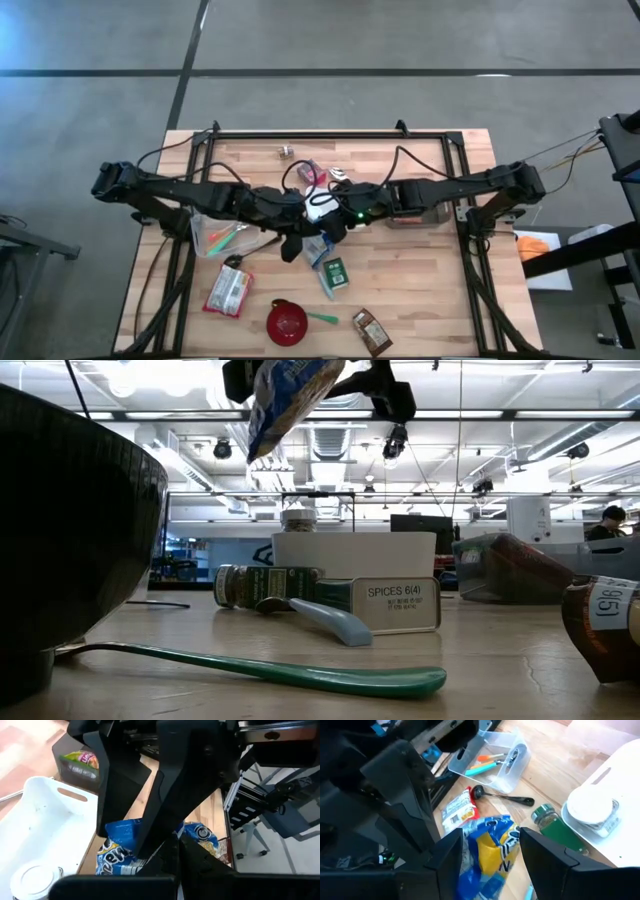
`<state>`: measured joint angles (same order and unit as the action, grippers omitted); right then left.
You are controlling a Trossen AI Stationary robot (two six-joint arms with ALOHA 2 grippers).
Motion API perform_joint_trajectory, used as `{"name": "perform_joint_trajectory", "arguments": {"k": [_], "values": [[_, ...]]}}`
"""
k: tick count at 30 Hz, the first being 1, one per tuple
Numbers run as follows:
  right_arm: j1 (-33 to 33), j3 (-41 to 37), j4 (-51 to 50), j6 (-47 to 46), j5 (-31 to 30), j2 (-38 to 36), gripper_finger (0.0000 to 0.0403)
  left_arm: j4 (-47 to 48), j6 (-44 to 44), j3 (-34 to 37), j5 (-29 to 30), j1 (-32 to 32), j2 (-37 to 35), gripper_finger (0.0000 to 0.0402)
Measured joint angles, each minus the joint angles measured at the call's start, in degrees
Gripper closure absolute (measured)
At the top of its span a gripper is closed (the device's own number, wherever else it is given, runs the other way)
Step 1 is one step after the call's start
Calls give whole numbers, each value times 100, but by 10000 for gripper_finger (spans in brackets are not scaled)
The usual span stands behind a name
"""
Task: Pick & Place Food Item
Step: Put the blue noodle pack into the black bin
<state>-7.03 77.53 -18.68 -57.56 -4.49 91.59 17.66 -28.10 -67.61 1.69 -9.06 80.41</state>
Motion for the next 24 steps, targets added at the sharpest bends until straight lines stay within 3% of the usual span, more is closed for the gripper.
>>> {"name": "perform_joint_trajectory", "arguments": {"k": [4,12,24], "values": [[0,28,14,7,20,27,248,-27,2,0,2,0,-1,401],[-4,42,7,106,52,9,381,-33,1,0,26,16,-1,401],[-4,71,2,107,48,0,395,-29,-209,0,24,42,-1,401]]}}
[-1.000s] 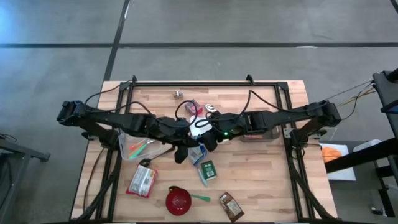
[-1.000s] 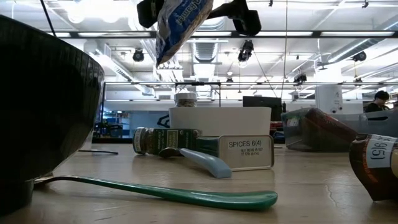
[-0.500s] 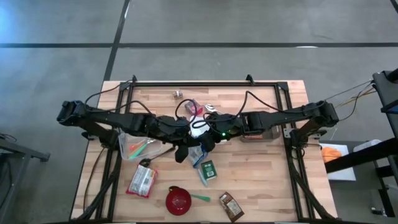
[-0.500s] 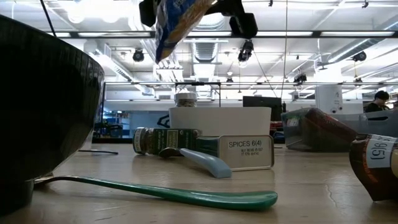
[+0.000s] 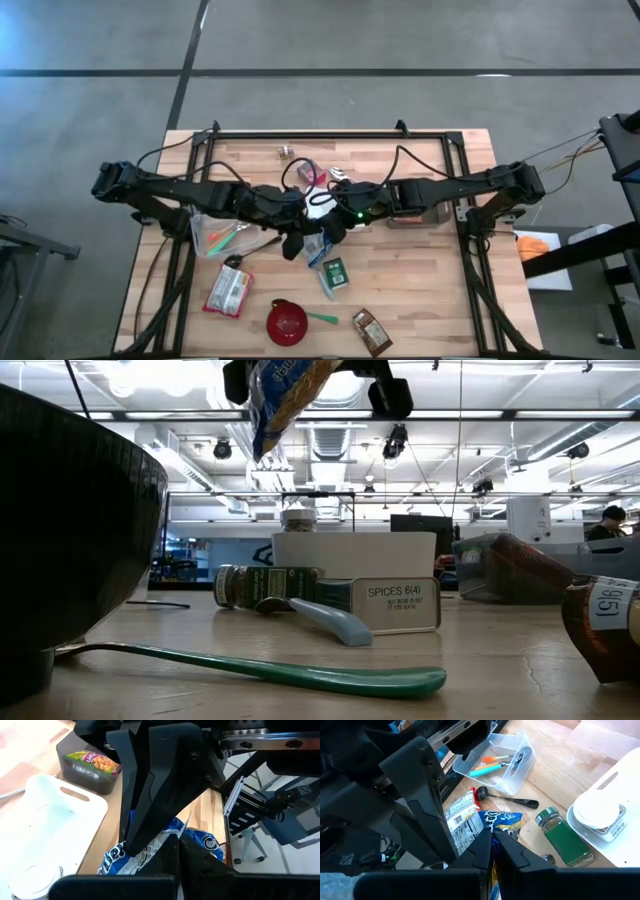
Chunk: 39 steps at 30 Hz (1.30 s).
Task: Pick & Place Food Item
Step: Put the blue noodle pack into the black bin
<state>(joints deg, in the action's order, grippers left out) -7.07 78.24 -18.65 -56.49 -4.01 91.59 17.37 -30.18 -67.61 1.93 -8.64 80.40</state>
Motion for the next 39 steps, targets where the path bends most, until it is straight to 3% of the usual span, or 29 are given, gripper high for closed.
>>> {"name": "perform_joint_trajectory", "arguments": {"k": [6,17,22,29,39], "values": [[-2,0,0,18,3,-11,395,2,-6,0,0,0,-3,370],[2,0,-48,46,81,-26,396,-1,-39,0,-22,10,-9,201],[20,0,-276,79,60,-113,396,85,-283,0,2,15,-66,148],[26,9,-879,68,-410,-556,396,412,-392,0,22,62,-468,133],[164,7,-3330,-555,-1398,-1639,396,690,-280,32,219,185,-911,133]]}}
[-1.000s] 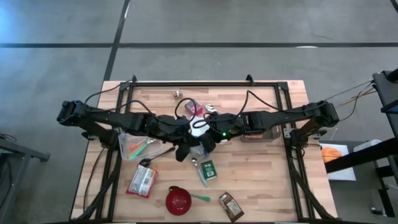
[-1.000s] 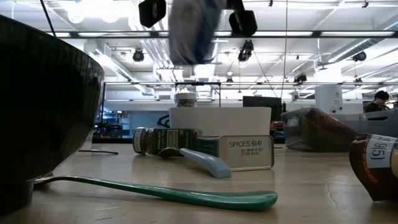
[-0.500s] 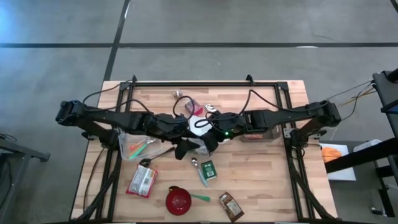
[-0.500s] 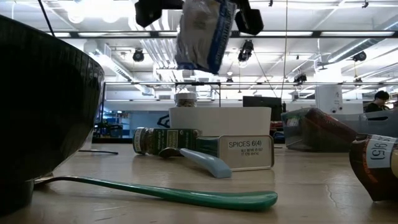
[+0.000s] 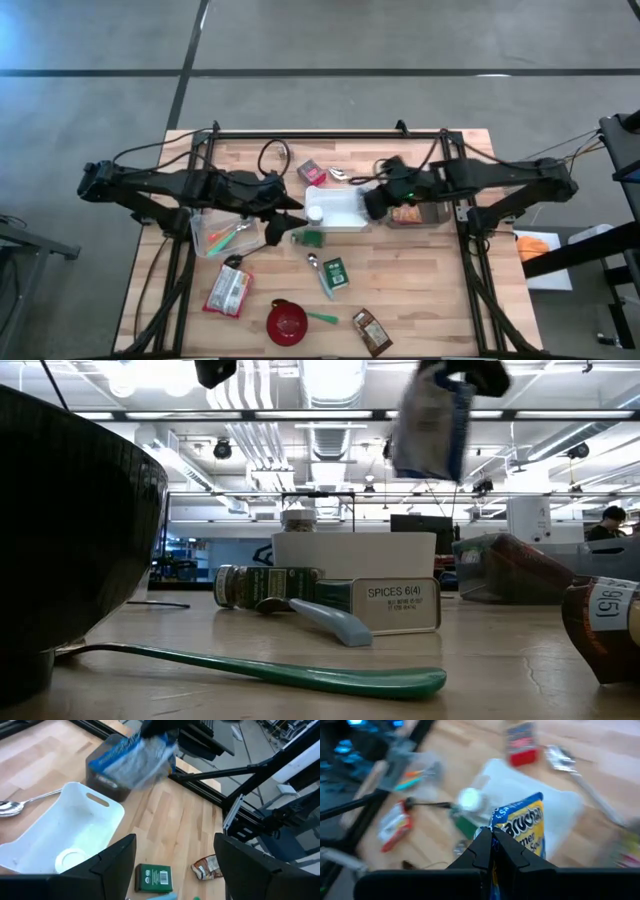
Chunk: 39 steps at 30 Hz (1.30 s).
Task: Pick & Place Food Item
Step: Put the blue noodle pack into the black bin
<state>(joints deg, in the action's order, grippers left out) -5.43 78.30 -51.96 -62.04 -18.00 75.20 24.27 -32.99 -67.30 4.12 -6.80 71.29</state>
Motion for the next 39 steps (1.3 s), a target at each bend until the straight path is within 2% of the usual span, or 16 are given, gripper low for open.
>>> {"name": "perform_joint_trajectory", "arguments": {"k": [7,11,24,31,39], "values": [[156,-37,-1800,-781,-323,-511,396,26,20,3,17,38,-11,133],[283,-238,-2302,-1126,-357,-674,396,29,109,7,20,42,-9,133],[878,-1719,-2236,-1548,-165,-1228,395,48,104,7,21,40,-9,133],[1059,-2190,-1921,-1578,-164,-1638,395,48,102,7,21,40,-9,133],[1252,-2581,-1902,-1510,-172,-1464,395,48,100,7,22,60,-7,133]]}}
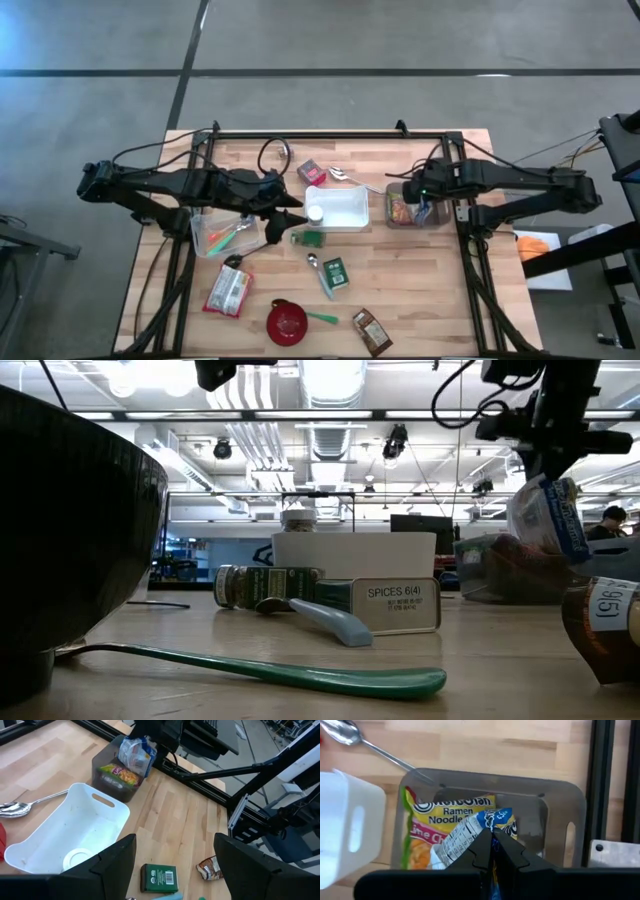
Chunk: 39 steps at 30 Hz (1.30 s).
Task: Pick & Place Food Item
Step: Put the blue noodle pack into the black bin
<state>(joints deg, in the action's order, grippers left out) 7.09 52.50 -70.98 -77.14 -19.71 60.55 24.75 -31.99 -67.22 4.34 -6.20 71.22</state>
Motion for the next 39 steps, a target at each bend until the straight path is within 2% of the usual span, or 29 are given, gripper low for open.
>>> {"name": "perform_joint_trajectory", "arguments": {"k": [9,22,28,32,39], "values": [[46,171,328,451,-276,395,395,0,-107,0,0,9,2,133],[443,208,344,1188,-251,439,395,55,-127,0,0,33,2,133],[503,153,312,1461,-19,435,395,61,-131,0,0,33,2,133],[503,146,69,1395,26,433,395,101,-137,0,0,33,2,133],[503,139,287,1368,77,526,395,98,-146,0,0,35,2,133]]}}
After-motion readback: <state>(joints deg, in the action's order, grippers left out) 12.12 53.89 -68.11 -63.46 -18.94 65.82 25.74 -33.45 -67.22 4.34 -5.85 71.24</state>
